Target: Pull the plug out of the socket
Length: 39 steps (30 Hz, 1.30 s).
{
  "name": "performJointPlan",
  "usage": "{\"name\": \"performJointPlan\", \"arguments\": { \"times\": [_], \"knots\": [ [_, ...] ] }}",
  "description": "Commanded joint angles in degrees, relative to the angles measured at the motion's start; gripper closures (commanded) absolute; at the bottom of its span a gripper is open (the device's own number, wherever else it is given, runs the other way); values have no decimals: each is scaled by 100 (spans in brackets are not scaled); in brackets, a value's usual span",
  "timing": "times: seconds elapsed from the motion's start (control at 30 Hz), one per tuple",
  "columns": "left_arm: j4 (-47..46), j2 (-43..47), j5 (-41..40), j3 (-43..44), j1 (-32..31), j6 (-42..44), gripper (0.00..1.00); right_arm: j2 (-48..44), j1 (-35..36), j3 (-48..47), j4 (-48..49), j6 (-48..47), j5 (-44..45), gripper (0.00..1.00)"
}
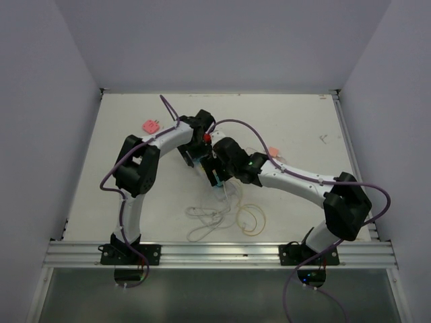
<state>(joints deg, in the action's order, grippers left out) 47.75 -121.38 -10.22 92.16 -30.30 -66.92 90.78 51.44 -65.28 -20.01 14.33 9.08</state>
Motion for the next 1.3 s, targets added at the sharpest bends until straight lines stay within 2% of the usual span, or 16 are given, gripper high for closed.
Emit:
{"name": "performJointPlan", "arguments": {
  "times": [0.0,0.3,0.43,0.47,0.63,0.7,0.73,0.77,0.83,0.87,0.9,1.07,1.27],
  "knots": [
    [112,-483,-253,-190,86,-32,100,-192,50,-223,-135,35,199,21],
    [95,-492,-217,-172,86,-15,100,167,85,111,-56,299,94,23],
    [103,-492,-200,-155,86,-15,100,413,77,112,32,290,146,31],
    [103,-492,-191,-137,86,-6,100,466,77,112,84,290,181,37],
    [121,-474,-218,-119,86,3,100,721,85,15,261,228,182,50],
    [121,-483,-217,-111,86,-6,100,757,85,-11,278,220,208,59],
    [121,-492,-226,-111,86,3,100,757,85,-38,287,211,234,64],
    [130,-492,-218,-119,86,3,100,757,85,-47,252,211,252,75],
    [138,-500,-244,-128,86,3,100,678,85,-73,182,220,304,87],
    [147,-509,-253,-128,86,3,100,643,77,-82,156,228,331,98],
    [147,-518,-261,-137,86,3,100,590,77,-91,129,246,349,100],
    [279,-579,-428,-207,86,-58,100,160,77,-178,-11,299,384,100],
    [385,-659,-604,-304,69,-76,100,115,85,-662,-451,387,410,100]
  ]
}}
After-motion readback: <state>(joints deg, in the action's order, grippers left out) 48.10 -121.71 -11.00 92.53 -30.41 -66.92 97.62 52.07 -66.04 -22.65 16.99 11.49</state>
